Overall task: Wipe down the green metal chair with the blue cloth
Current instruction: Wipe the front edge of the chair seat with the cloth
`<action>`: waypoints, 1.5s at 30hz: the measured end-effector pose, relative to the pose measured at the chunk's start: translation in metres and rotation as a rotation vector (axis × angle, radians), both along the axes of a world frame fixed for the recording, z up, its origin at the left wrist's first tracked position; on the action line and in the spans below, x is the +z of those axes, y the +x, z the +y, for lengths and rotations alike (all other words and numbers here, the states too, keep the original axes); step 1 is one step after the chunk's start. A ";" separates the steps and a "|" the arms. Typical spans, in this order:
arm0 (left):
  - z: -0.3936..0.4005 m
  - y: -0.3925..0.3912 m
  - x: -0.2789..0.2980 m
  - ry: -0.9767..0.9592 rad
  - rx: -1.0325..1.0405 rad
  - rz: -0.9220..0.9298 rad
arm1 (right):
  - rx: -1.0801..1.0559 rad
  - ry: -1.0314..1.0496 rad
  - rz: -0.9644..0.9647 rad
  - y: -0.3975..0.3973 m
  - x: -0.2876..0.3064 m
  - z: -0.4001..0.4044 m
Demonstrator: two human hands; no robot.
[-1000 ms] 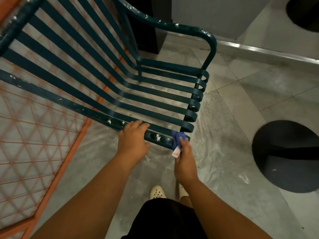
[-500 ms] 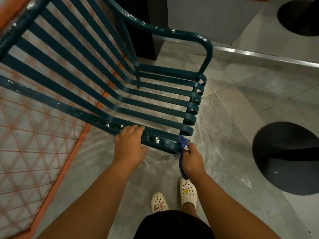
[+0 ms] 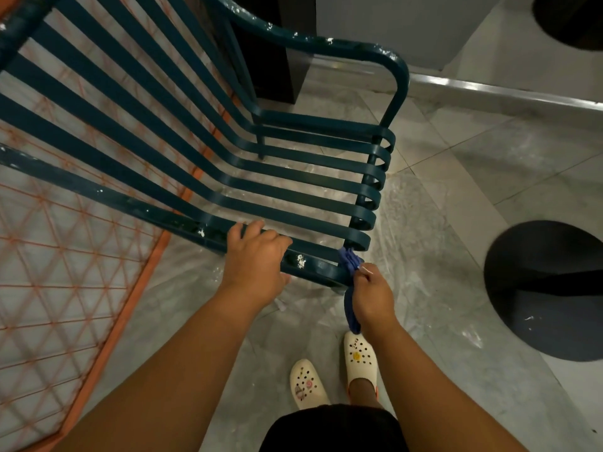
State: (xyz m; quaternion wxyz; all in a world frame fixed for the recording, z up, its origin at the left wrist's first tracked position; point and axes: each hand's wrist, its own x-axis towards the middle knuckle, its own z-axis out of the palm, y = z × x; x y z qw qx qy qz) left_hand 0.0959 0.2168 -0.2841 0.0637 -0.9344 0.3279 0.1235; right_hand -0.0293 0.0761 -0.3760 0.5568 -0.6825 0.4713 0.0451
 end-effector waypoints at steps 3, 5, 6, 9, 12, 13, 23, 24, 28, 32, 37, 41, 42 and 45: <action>-0.006 -0.004 -0.002 0.040 -0.067 0.013 | 0.135 -0.114 -0.180 -0.014 0.013 0.023; -0.008 -0.006 -0.004 0.049 -0.089 0.009 | 0.159 -0.144 -0.265 -0.025 0.007 0.033; -0.010 -0.005 -0.004 0.047 -0.091 0.004 | 0.125 -0.142 -0.285 -0.027 0.003 0.033; -0.013 -0.001 -0.006 0.009 -0.088 -0.019 | -0.069 -0.012 -0.184 -0.018 -0.002 0.018; -0.017 0.005 -0.005 0.037 -0.086 -0.021 | -0.025 -0.018 -0.139 -0.012 0.000 0.018; -0.019 0.007 -0.005 0.053 -0.093 -0.024 | 0.039 -0.077 -0.182 -0.013 0.003 0.023; -0.022 0.012 -0.001 0.150 -0.196 -0.036 | 0.010 0.391 -0.064 0.008 -0.021 -0.025; -0.022 0.013 -0.001 0.152 -0.197 -0.035 | 0.001 0.423 -0.052 0.009 -0.027 -0.030; -0.023 0.016 -0.003 0.155 -0.193 -0.027 | -0.090 0.502 0.080 0.008 -0.045 -0.037; -0.024 0.018 -0.006 0.138 -0.204 -0.018 | -0.097 0.547 0.218 0.017 -0.049 -0.035; -0.022 0.018 -0.010 0.075 -0.156 0.052 | -0.259 0.660 0.184 0.025 -0.054 -0.030; -0.021 0.016 -0.007 0.034 -0.086 0.105 | -0.306 0.713 0.113 0.022 -0.048 -0.030; -0.022 0.016 -0.005 0.031 -0.079 0.113 | -0.307 0.713 0.091 0.018 -0.046 -0.031; -0.024 0.016 -0.002 0.034 -0.072 0.126 | -0.380 0.785 -0.014 0.002 -0.048 -0.032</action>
